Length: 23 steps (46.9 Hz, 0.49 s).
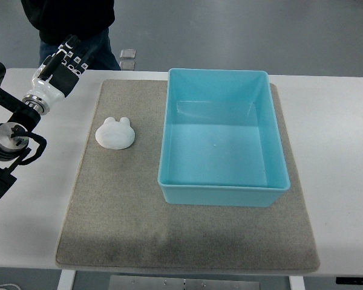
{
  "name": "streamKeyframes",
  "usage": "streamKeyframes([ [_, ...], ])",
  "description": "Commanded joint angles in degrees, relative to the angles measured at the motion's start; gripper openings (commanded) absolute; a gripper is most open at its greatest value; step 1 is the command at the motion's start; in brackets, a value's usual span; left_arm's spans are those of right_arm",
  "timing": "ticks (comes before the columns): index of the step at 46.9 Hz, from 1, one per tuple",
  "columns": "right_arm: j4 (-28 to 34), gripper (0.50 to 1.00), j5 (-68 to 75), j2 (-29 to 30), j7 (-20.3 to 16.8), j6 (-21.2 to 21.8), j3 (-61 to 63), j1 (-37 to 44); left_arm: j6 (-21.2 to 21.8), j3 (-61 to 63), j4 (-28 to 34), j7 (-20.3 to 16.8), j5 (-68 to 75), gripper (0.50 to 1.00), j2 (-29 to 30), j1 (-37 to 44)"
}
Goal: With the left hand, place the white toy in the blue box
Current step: 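Raise the left hand and open its fingers above the mat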
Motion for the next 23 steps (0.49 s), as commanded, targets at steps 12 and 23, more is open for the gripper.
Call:
streamKeyframes([
  [12,0.0,0.936,0.0,0.0,0.0,0.0,0.0,0.0,-2.8,-0.2,0.0,0.1,-0.7,0.996,0.3,-0.1],
  [23,0.0,0.936,0.0,0.0,0.0,0.0,0.0,0.0,-4.0,-0.3,1.1,0.0,-0.3,0.996,0.3,-0.3],
])
